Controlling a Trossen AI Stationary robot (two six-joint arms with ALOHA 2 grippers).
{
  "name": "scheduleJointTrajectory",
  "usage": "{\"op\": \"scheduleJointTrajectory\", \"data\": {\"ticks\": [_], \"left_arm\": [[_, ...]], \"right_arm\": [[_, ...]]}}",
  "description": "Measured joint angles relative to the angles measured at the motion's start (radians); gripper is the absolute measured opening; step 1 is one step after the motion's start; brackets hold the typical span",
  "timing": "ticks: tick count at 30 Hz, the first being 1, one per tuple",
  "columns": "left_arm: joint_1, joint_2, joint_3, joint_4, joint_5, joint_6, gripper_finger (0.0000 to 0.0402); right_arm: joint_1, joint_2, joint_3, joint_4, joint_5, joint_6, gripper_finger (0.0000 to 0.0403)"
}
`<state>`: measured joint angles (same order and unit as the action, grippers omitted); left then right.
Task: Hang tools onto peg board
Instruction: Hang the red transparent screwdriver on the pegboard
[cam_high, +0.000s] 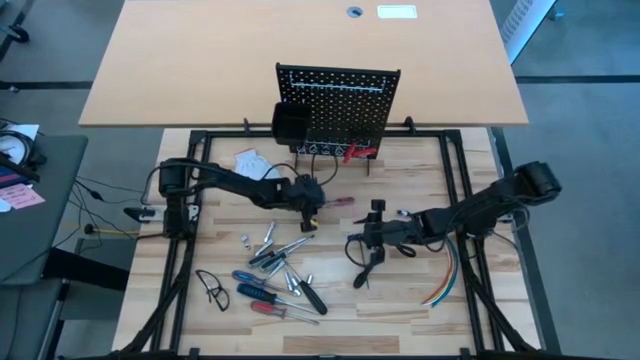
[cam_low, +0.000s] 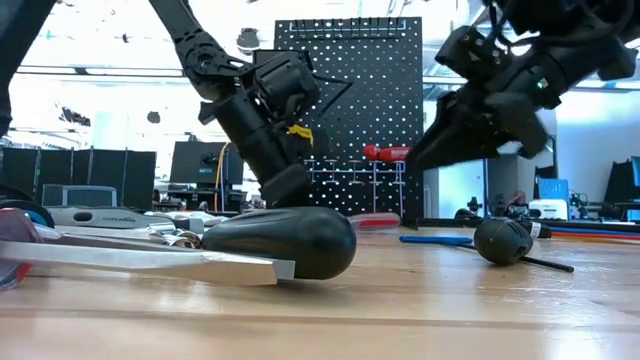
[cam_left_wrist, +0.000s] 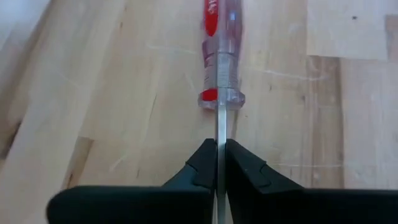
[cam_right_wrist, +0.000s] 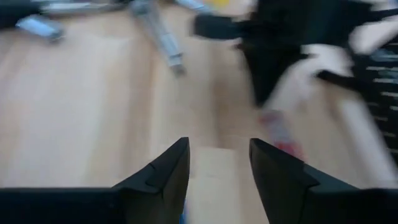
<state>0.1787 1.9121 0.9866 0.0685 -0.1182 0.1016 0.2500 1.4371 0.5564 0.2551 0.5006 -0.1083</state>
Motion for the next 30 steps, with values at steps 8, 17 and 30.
{"op": "scheduleJointTrajectory", "data": {"ticks": [8, 17, 30], "left_arm": [[-0.037, -0.002, -0.025, 0.119, 0.041, -0.075, 0.0005], [-0.088, -0.140, -0.167, 0.578, 0.143, -0.126, 0.0003], [-0.217, -0.310, -0.406, 1.187, 0.142, -0.018, 0.0003]], "right_arm": [[0.098, -0.207, -0.024, -0.173, 0.282, 0.051, 0.0153], [0.224, -0.389, -0.092, -0.222, 0.365, 0.108, 0.0138], [-0.005, -0.247, -0.269, 0.615, -0.123, 0.030, 0.0150]]}}
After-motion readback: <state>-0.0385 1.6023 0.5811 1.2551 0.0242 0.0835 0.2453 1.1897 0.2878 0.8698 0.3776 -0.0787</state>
